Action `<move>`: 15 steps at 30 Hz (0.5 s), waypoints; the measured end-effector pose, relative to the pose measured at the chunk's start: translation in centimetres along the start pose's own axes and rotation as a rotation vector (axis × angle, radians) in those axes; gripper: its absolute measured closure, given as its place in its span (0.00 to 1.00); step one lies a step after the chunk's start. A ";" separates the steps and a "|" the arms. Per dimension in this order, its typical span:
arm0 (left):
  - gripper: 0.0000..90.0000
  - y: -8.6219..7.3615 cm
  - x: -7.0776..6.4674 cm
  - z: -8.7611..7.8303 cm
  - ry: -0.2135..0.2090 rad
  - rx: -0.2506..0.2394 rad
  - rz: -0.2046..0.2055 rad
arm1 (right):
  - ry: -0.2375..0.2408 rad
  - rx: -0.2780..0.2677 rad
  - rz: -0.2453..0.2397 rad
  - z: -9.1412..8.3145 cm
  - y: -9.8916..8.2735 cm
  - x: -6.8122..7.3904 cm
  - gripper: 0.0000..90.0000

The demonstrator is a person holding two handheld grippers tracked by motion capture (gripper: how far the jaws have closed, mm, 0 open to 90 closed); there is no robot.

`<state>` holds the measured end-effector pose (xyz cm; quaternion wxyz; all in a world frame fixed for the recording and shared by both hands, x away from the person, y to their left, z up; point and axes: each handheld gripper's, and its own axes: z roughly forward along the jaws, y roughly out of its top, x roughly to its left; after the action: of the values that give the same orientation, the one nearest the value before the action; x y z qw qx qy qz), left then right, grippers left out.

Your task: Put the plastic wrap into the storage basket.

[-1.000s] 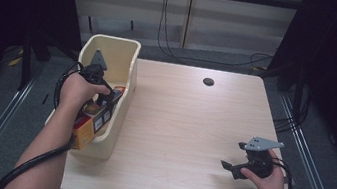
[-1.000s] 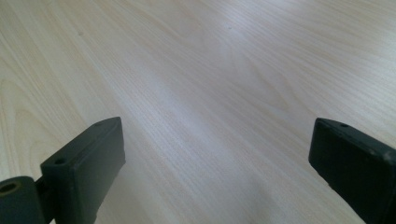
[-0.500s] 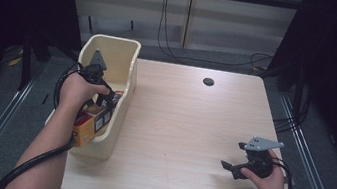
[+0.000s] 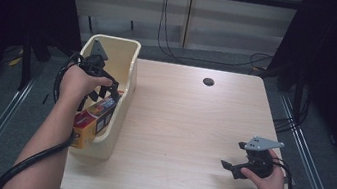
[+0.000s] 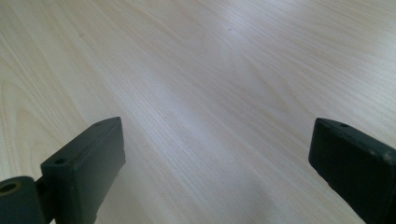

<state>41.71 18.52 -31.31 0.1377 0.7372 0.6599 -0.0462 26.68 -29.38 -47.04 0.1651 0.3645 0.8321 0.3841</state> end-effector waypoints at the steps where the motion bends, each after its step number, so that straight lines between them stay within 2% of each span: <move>1: 0.33 0.0 -0.2 -0.1 -0.004 -0.004 0.004 | 0.003 0.000 -0.001 0.0 0.0 0.0 0.04; 5: 0.31 0.1 -1.0 -0.9 -0.022 -0.021 0.019 | 0.006 -0.002 -0.003 0.0 0.1 0.0 0.04; 11: 0.24 0.5 -2.2 -1.8 -0.037 -0.077 0.049 | 0.000 -0.006 -0.001 -0.2 0.0 0.0 0.04; 15: 0.19 0.5 -3.1 -2.0 -0.069 -0.096 0.077 | -0.004 -0.009 -0.001 -0.2 0.0 0.0 0.04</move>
<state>41.55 16.05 -28.55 0.1972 0.7524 0.6275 -0.0346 26.59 -29.49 -46.86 0.1684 0.3641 0.8301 0.3873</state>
